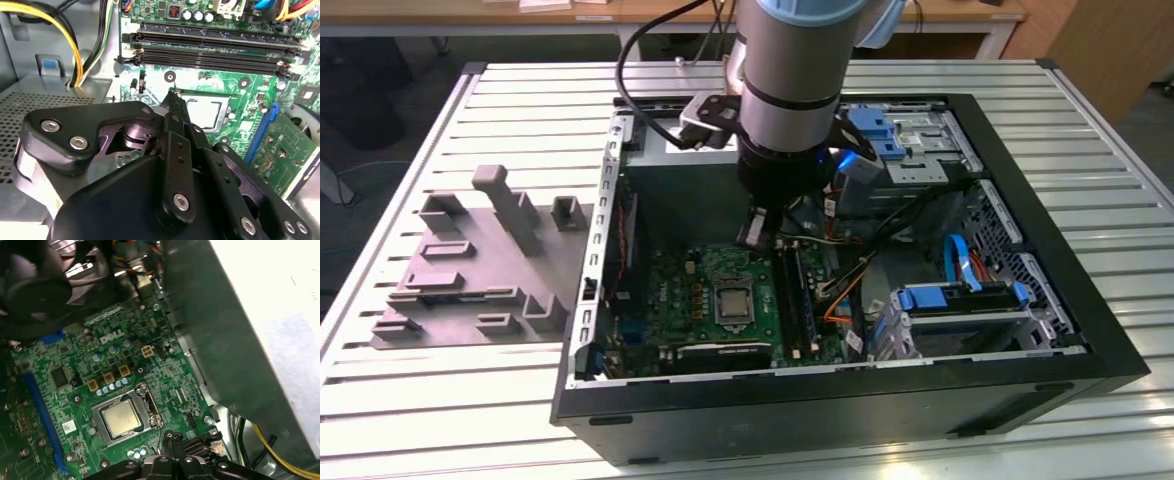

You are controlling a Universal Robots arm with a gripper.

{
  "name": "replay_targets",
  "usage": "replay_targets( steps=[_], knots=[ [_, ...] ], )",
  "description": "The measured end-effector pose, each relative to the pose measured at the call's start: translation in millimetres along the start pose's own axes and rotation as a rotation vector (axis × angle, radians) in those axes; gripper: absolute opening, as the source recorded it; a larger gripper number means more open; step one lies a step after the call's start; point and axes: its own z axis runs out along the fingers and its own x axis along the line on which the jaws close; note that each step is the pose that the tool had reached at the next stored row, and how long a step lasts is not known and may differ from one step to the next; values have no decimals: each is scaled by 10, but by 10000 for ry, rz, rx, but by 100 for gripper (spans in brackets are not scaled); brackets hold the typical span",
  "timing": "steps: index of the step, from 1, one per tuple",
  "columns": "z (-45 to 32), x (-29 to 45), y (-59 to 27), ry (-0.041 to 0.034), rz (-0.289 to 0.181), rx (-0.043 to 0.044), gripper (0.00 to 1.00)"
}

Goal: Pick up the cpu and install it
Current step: 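Install the first cpu locking lever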

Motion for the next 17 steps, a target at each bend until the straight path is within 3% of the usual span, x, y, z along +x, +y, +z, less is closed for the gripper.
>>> replay_targets(
  steps=[12, 17],
  knots=[
    [8, 69, -13, 26, -786, 42, 11],
    [14, 82, -15, 52, -1341, 55, 11]
  ],
)
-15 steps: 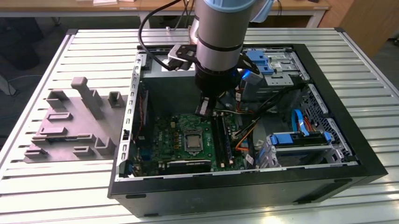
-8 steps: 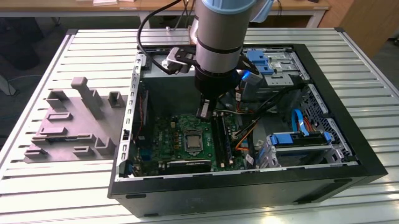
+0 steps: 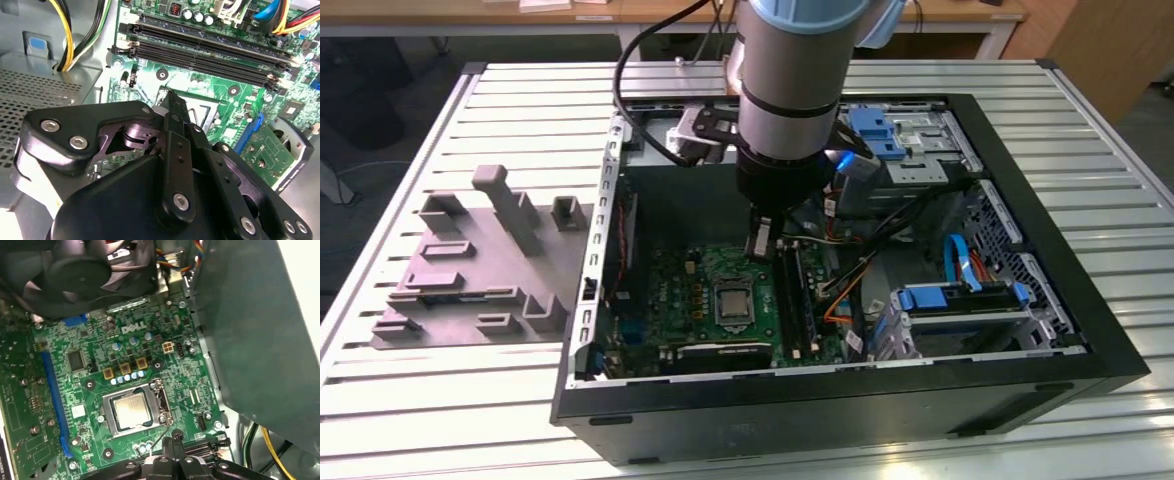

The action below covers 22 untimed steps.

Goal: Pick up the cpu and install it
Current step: 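Install the first cpu locking lever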

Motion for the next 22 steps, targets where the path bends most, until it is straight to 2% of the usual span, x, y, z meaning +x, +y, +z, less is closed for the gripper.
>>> replay_targets(
  steps=[3, 16, 22],
  knots=[
    [1, 25, 1, 4, -83, 2, 11],
    [1, 26, 0, 8, -86, 4, 11],
    [11, 42, -6, 23, -433, 12, 11]
  ],
)
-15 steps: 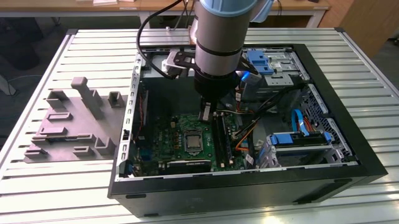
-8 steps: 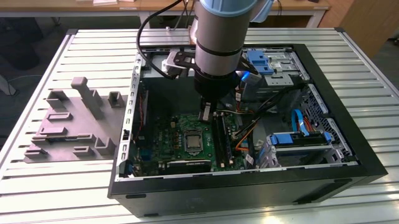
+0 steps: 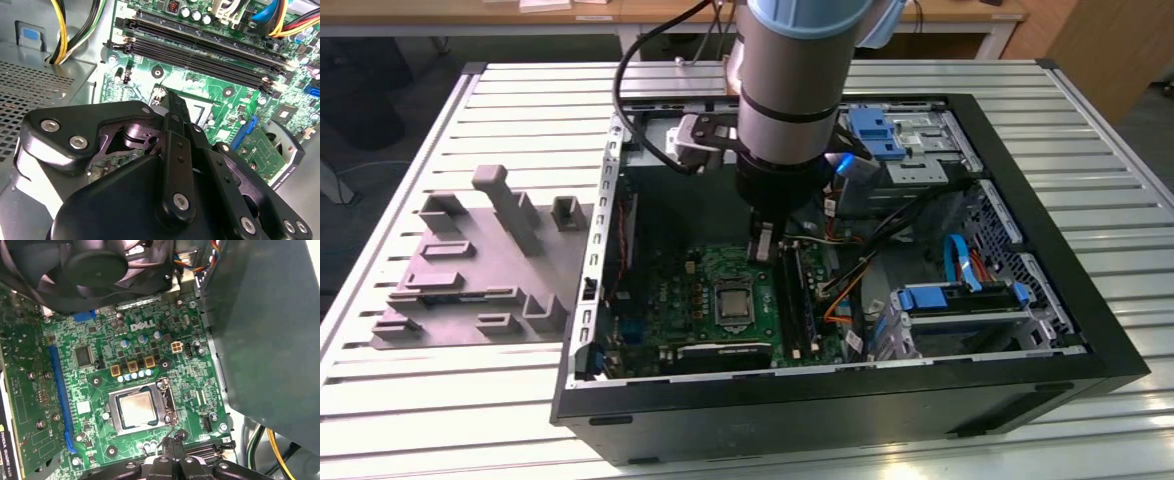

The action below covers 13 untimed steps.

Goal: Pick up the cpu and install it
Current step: 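Install the first cpu locking lever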

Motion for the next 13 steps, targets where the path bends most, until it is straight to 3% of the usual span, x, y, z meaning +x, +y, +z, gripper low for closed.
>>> replay_targets(
  steps=[6, 13],
  knots=[
    [10, 87, -20, 5, -134, 3, 11],
    [43, 102, -23, 44, -935, 22, 11]
  ],
)
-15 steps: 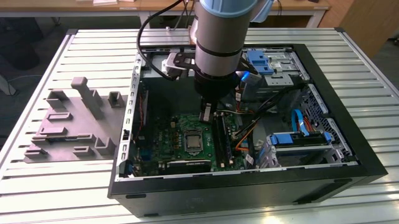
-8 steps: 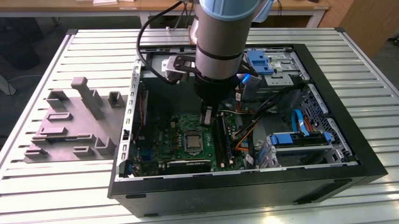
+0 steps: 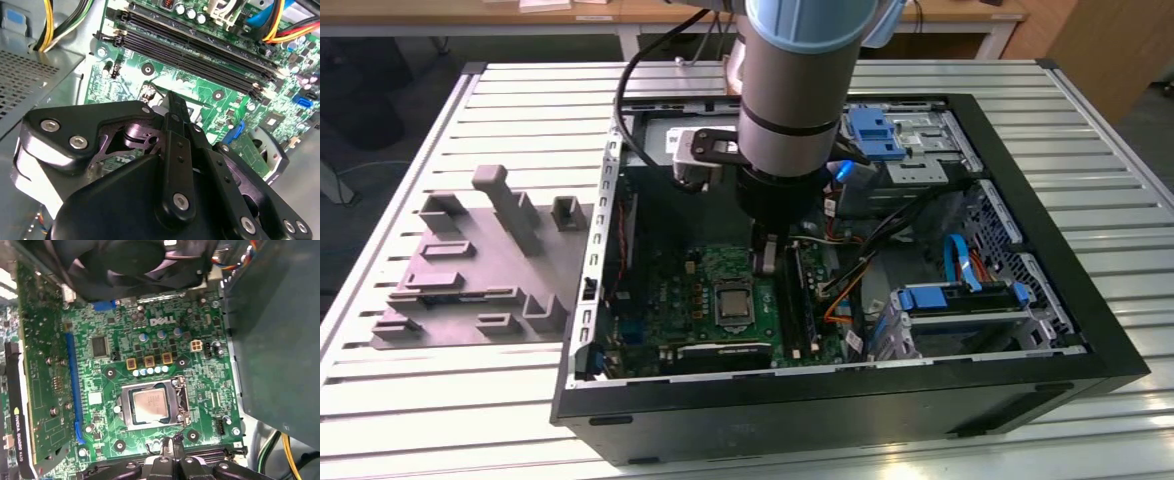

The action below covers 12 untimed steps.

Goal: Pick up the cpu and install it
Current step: 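Install the first cpu locking lever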

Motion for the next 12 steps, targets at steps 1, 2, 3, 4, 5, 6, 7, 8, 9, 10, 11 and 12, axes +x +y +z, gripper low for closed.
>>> replay_targets(
  steps=[1, 2, 3, 4, 5, 6, 7, 8, 9, 10, 11, 12],
  knots=[
    [1, 11, 1, 1, -33, 1, 11],
    [1, 23, 2, 3, -58, 1, 11],
    [2, 34, 4, 3, -83, 2, 11],
    [3, 41, 5, 5, -114, 3, 11],
    [4, 45, 6, 8, -160, 5, 11],
    [6, 46, 6, 11, -221, 7, 11],
    [9, 48, 6, 16, -288, 8, 11],
    [11, 50, 6, 19, -354, 10, 11],
    [13, 52, 6, 26, -414, 12, 11],
    [15, 54, 6, 39, -460, 13, 11],
    [17, 56, 5, 52, -497, 16, 11],
    [20, 58, 5, 69, -532, 19, 11]
  ],
)
